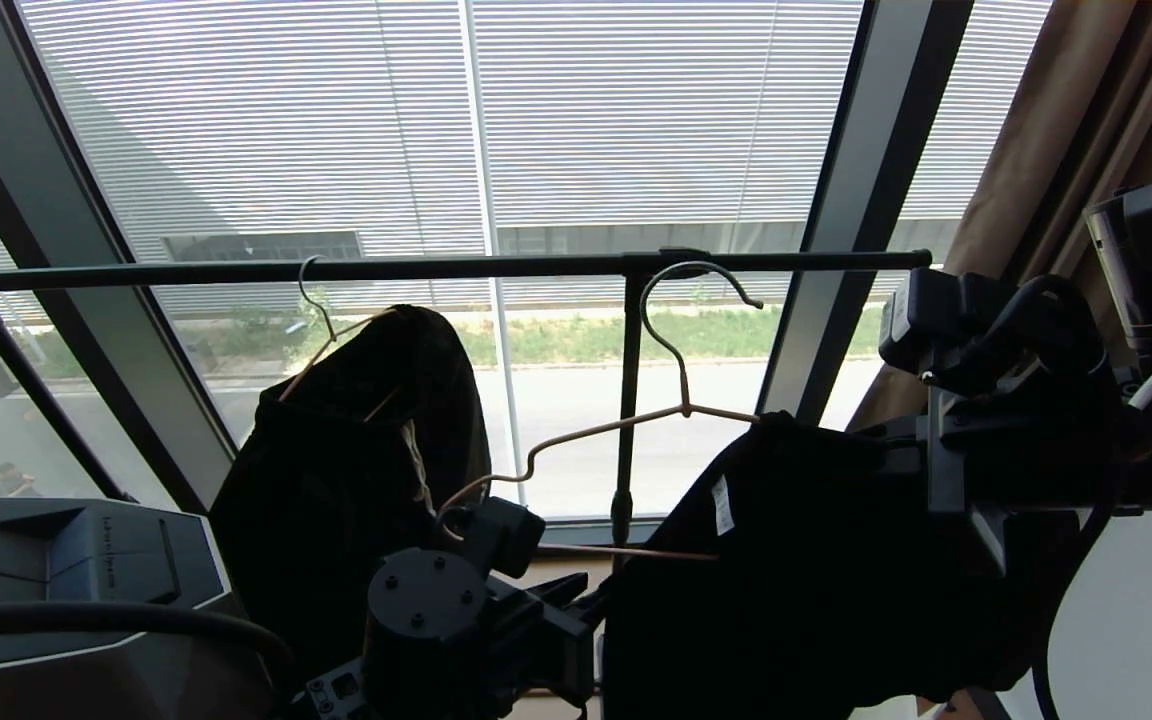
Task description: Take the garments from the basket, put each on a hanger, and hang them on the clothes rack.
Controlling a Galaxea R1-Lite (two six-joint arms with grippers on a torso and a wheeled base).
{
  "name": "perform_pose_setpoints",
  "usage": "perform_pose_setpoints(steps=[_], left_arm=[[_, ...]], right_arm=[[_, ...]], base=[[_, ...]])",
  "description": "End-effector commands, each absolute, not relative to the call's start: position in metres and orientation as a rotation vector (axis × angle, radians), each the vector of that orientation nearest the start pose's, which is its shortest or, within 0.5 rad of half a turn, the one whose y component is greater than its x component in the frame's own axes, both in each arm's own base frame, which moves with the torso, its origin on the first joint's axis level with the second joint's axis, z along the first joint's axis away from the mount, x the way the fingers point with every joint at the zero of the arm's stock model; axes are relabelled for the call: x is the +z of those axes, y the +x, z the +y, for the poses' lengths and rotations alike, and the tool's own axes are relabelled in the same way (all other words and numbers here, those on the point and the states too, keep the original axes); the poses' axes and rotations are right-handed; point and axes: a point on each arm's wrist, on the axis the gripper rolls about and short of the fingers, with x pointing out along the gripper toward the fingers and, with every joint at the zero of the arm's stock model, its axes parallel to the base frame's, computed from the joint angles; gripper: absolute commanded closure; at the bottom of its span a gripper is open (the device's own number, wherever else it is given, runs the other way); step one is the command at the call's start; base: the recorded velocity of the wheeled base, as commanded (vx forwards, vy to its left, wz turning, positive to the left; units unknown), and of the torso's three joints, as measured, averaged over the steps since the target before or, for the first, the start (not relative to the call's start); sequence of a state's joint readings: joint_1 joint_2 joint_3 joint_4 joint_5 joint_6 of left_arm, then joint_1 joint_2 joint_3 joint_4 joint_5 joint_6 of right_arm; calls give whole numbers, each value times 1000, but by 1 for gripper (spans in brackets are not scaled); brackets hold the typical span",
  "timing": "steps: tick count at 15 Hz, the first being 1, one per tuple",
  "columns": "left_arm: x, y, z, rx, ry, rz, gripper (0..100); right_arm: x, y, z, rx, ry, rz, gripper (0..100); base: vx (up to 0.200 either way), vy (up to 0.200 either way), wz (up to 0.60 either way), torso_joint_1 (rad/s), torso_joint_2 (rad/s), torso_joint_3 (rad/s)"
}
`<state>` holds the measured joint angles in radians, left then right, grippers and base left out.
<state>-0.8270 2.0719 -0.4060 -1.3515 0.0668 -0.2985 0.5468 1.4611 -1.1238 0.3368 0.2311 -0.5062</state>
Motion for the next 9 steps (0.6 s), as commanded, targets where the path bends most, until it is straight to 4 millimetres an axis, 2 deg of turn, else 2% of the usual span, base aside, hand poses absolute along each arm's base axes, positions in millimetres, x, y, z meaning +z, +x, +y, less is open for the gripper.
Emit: perform_pose_setpoints(steps=[1, 9], left_arm=[[52, 204, -218, -699, -146, 395, 100], [75, 208, -182, -610, -185, 340, 100]], right_arm=[[248, 197, 126, 907, -569, 477, 100], [231, 192, 103, 837, -546, 505, 100]], base=[[0, 0, 0, 0, 0, 0], [0, 0, 0, 0, 0, 0]])
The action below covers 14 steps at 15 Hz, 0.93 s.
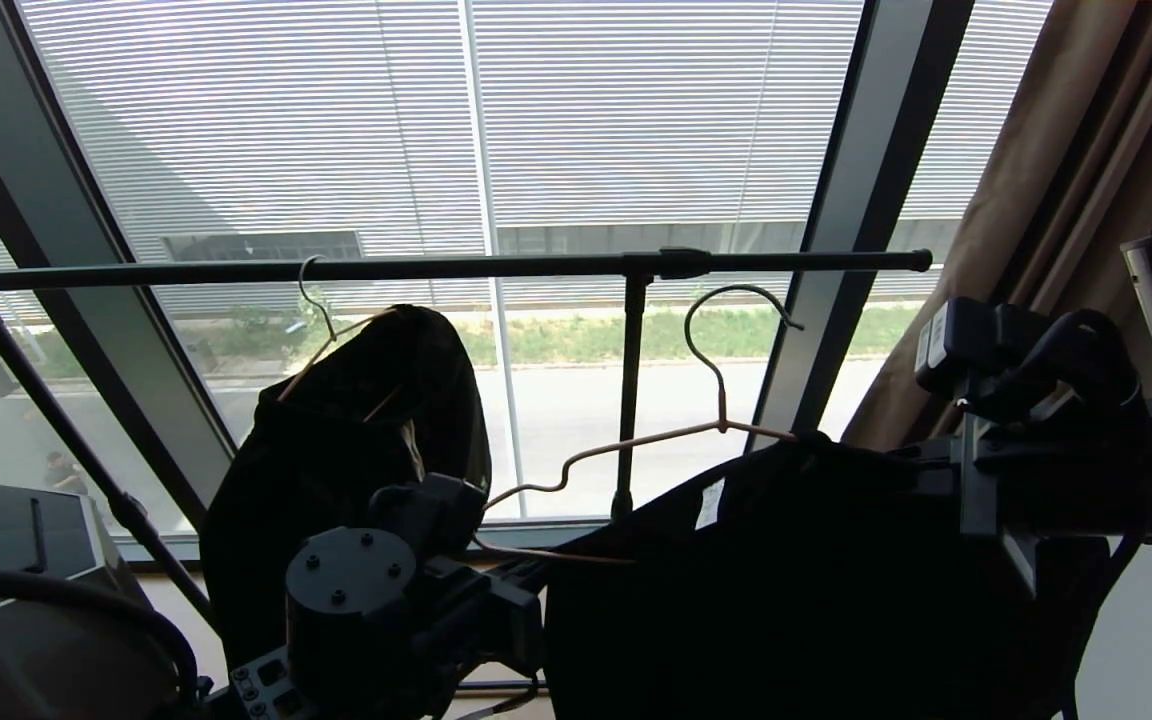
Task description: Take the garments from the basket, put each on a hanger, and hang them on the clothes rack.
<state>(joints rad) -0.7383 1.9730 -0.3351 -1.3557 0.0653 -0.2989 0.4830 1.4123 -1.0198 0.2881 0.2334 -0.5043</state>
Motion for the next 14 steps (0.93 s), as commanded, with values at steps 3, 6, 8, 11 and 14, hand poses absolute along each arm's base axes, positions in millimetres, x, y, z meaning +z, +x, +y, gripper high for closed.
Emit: perform_pose_setpoints(steps=[3, 6, 8, 11, 14], left_arm=[[78, 209, -175, -592, -191, 332, 100], [79, 211, -173, -584, -194, 326, 100], [79, 211, -173, -583, -195, 326, 100], [79, 214, -170, -568, -199, 324, 100], [82, 215, -166, -557, -205, 313, 100]], right_arm=[[224, 191, 97, 813, -539, 508, 100], [221, 191, 89, 785, -530, 527, 100], [218, 189, 87, 789, -523, 528, 100], [216, 191, 84, 775, -515, 499, 100], [219, 192, 78, 745, -507, 488, 100]], base=[[0, 0, 0, 0, 0, 0], [0, 0, 0, 0, 0, 0], [0, 0, 0, 0, 0, 0], [0, 0, 0, 0, 0, 0], [0, 0, 0, 0, 0, 0]])
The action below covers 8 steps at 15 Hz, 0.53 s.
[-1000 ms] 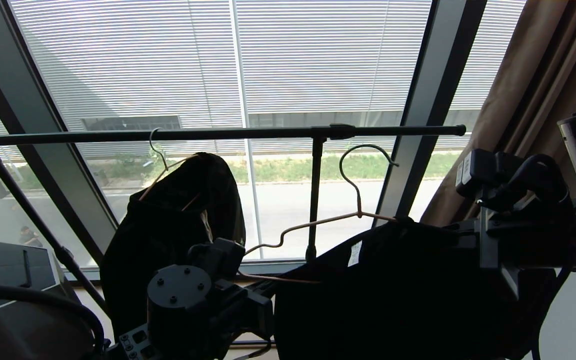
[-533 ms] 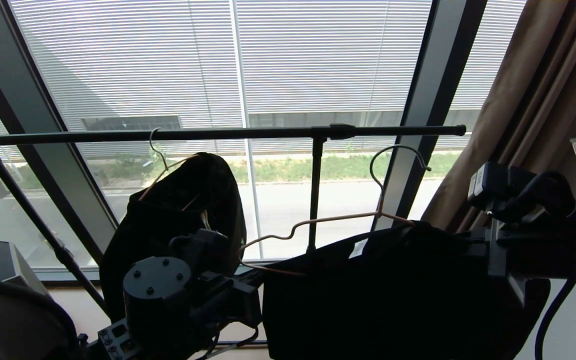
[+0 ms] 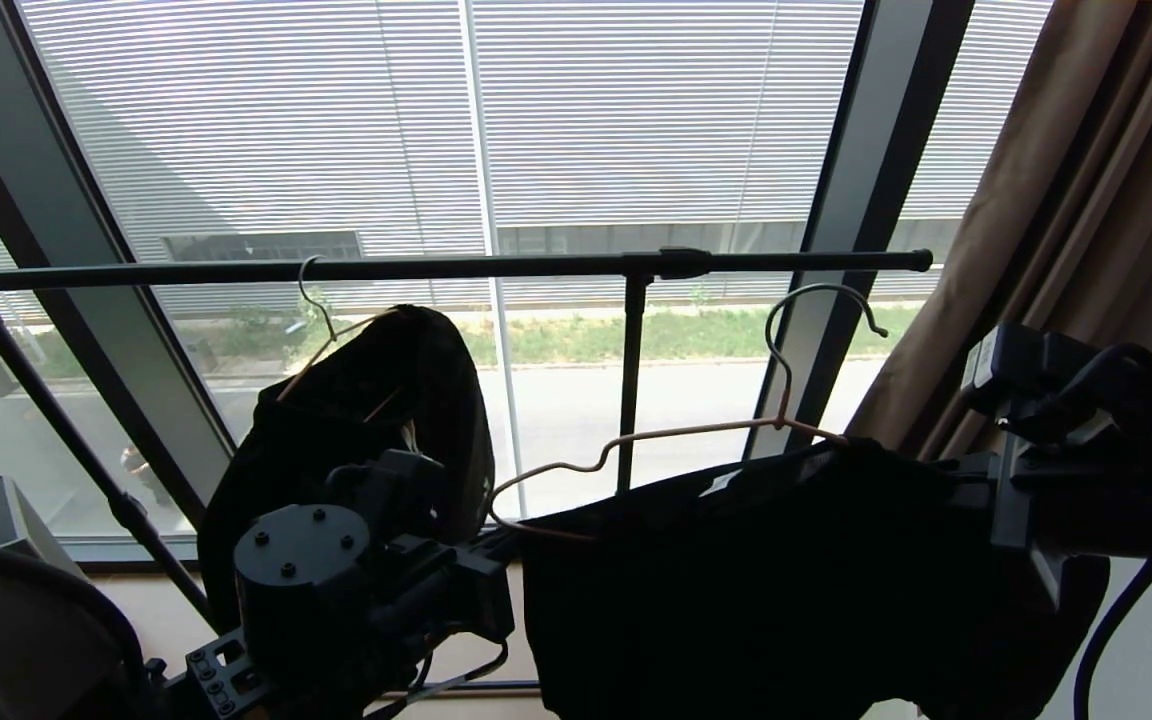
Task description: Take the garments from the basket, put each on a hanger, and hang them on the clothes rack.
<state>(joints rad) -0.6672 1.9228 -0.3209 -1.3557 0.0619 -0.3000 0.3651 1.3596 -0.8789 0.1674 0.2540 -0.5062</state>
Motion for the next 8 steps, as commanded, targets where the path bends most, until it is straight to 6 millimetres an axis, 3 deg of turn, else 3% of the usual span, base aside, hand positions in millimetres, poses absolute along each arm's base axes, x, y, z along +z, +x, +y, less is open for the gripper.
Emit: perform_pose_setpoints(steps=[1, 8], left_arm=[[84, 215, -165, -556, -209, 304, 100], [99, 217, -154, -530, -231, 251, 100]], right_arm=[[219, 192, 76, 733, -506, 492, 100], [213, 183, 71, 714, -512, 456, 100]], base=[[0, 0, 0, 0, 0, 0], [0, 0, 0, 0, 0, 0]])
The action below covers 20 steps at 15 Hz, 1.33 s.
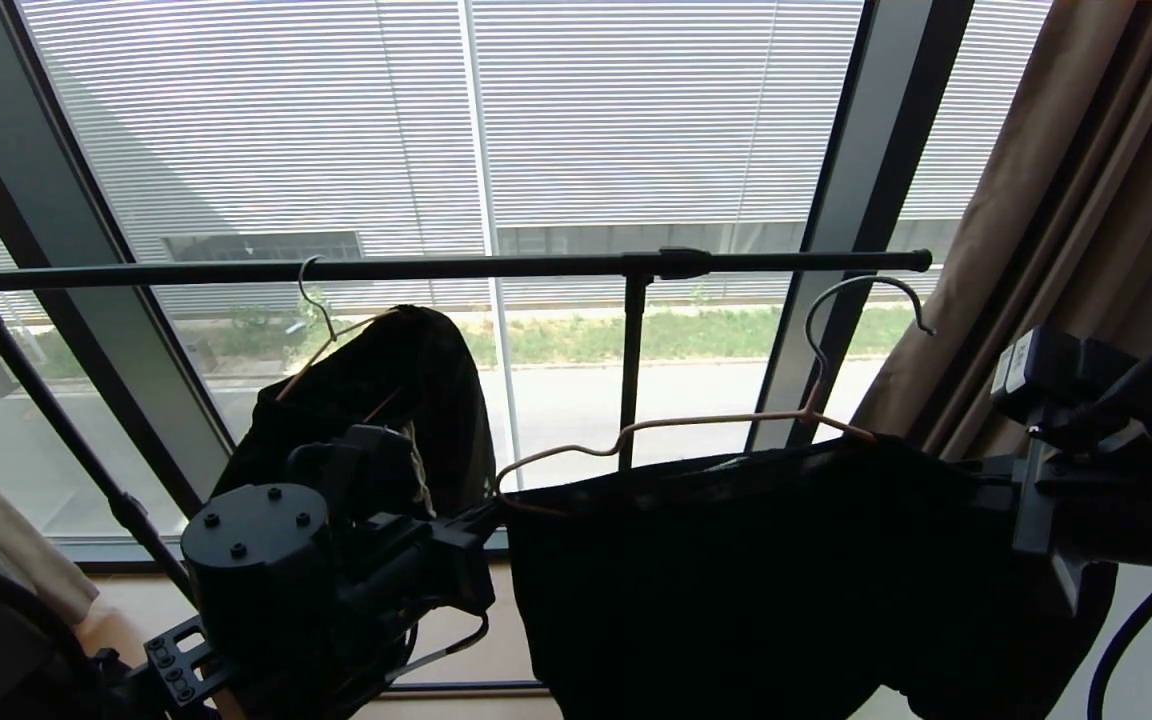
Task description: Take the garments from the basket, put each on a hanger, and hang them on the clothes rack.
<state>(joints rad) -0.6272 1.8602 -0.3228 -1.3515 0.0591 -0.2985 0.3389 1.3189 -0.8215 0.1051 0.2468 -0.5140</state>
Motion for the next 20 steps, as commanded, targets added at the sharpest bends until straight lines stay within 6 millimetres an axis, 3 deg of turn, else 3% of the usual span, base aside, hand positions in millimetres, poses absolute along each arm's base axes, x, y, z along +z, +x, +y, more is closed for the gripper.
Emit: perform_pose_setpoints(steps=[1, 8, 11, 16, 20], left_arm=[[99, 218, -152, -524, -230, 251, 100], [102, 224, -147, -498, -229, 230, 100], [117, 228, -151, -515, -146, 171, 100], [147, 225, -169, -566, -83, 219, 100], [158, 223, -181, -604, -35, 226, 100]], right_arm=[[210, 184, 71, 712, -512, 447, 100], [197, 186, 62, 667, -503, 454, 100], [185, 189, 64, 627, -520, 442, 100], [162, 190, 71, 624, -488, 397, 100], [161, 194, 76, 629, -481, 379, 100]], base=[[0, 0, 0, 0, 0, 0], [0, 0, 0, 0, 0, 0], [0, 0, 0, 0, 0, 0], [0, 0, 0, 0, 0, 0], [0, 0, 0, 0, 0, 0]])
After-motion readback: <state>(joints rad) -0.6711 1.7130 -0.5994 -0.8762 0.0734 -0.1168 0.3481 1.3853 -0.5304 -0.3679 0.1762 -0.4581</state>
